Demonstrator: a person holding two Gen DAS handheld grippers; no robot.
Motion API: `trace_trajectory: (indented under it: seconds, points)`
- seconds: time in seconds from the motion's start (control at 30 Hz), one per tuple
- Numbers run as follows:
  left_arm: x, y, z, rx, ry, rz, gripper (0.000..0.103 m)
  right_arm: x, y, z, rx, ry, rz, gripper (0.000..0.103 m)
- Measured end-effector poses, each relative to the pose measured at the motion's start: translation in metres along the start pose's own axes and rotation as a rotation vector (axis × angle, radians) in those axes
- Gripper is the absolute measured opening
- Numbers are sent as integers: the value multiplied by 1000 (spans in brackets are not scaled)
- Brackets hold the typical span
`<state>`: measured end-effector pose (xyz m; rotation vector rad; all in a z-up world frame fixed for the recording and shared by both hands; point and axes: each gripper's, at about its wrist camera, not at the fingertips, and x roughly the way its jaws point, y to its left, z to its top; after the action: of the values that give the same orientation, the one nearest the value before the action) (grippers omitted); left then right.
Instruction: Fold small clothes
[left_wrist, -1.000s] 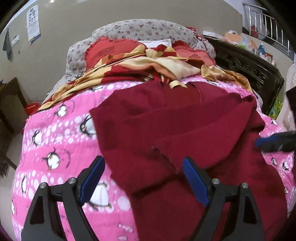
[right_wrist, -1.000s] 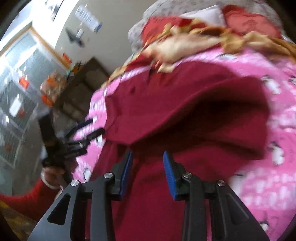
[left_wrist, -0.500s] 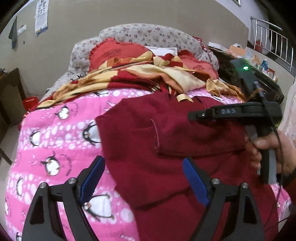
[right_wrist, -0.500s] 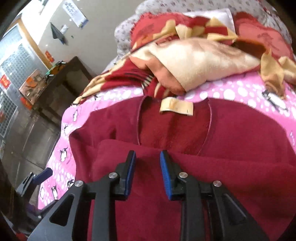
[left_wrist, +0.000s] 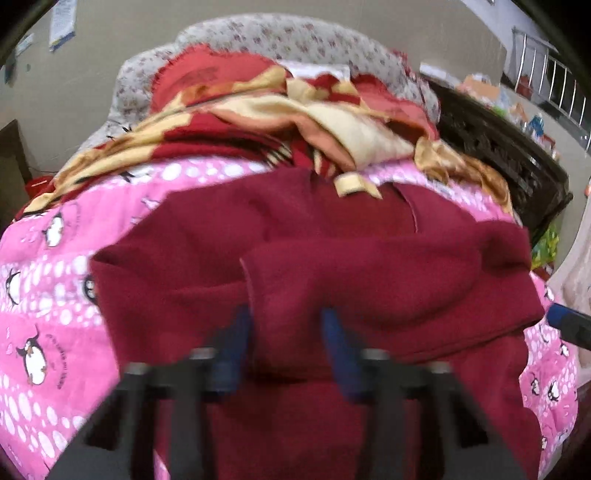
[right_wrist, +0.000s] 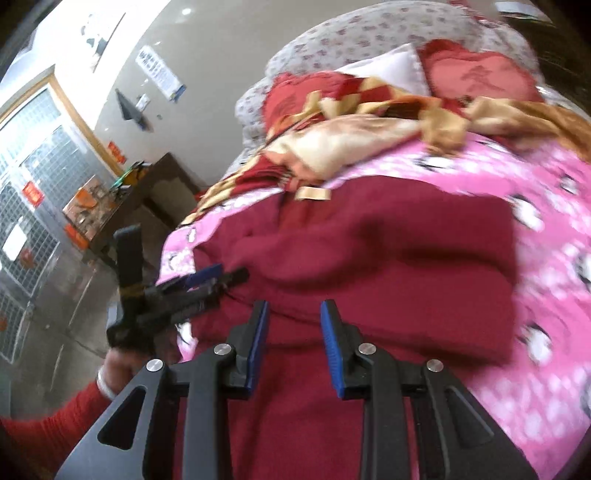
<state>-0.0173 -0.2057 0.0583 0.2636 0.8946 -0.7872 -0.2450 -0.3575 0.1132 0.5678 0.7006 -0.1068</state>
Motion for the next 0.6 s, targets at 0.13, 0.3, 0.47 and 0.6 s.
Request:
trace_trajectory:
  seconds: [0.13, 0.3, 0.47, 0.6]
  points:
    - [-15, -4, 9, -13, -21, -30, 14, -28, -35, -11, 42, -27, -94, 47]
    - [-78, -1, 32, -38, -110, -119, 14, -43, -75, -14, 166, -44, -131, 48]
    - [-93, 34, 15, -112, -48, -85, 14, -34, -80, 5, 178, -65, -173, 55]
    - [-66, 69, -19, -218, 52, -23, 14, -8, -81, 27, 145, -28, -208, 57]
